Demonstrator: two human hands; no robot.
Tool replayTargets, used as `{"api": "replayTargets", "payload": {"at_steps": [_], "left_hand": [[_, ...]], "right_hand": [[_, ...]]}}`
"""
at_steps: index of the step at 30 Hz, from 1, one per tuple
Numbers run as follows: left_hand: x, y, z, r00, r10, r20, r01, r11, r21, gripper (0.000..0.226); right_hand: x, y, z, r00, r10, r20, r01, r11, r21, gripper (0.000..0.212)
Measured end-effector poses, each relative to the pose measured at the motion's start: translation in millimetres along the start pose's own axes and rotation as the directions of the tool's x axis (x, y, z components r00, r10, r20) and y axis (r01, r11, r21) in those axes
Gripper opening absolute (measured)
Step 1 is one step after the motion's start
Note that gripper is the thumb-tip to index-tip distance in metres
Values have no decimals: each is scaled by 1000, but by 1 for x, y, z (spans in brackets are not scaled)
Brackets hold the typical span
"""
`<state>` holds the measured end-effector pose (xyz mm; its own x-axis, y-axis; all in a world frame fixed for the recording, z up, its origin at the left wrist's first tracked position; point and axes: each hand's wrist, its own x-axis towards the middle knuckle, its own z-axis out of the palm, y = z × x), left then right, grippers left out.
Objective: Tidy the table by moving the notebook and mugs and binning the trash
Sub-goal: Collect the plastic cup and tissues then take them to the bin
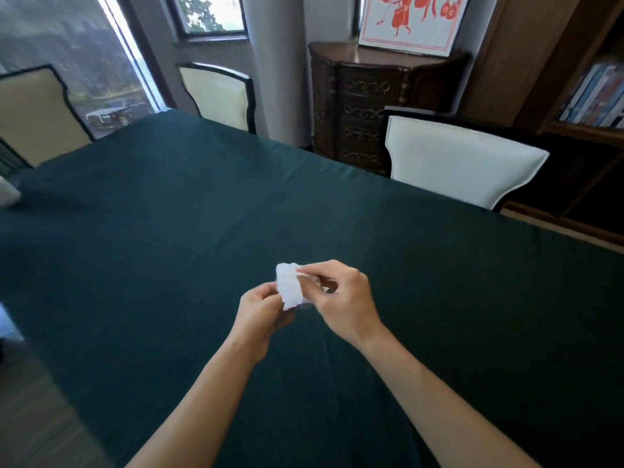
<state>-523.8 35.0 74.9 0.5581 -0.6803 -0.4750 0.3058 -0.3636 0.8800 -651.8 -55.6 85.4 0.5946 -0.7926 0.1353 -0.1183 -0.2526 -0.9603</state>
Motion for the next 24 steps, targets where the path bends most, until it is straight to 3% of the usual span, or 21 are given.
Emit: {"api": "replayTargets", "payload": {"at_steps": [5, 9, 14, 17, 20, 24], "left_hand": [[-43, 34, -75, 997, 77, 21, -76, 995, -65, 21], [-84, 49, -167, 989, 74, 128, -53, 985, -162, 31], [-140, 62, -303, 961, 179, 209, -127, 962, -242, 36], [-169, 60, -389, 965, 232, 123, -205, 958, -202, 43], [-199, 52, -474, 969, 248, -20, -244, 930, -275, 44], [-238, 36, -579, 946, 249, -210, -313, 871, -379, 18]], "right_hand": [[-23, -51, 68, 992, -125, 10, 125, 990, -63, 16], [-44, -103, 137, 974, -226, -13, 223, 969, -110, 19], [-69, -172, 250, 941, -336, 41, 337, 919, -206, 22], [-85, -214, 332, 915, -374, 148, 399, 893, -208, 19], [-102, -250, 420, 868, -420, 267, 471, 865, -173, 16], [-126, -292, 528, 812, -426, 399, 485, 873, -57, 19]]}}
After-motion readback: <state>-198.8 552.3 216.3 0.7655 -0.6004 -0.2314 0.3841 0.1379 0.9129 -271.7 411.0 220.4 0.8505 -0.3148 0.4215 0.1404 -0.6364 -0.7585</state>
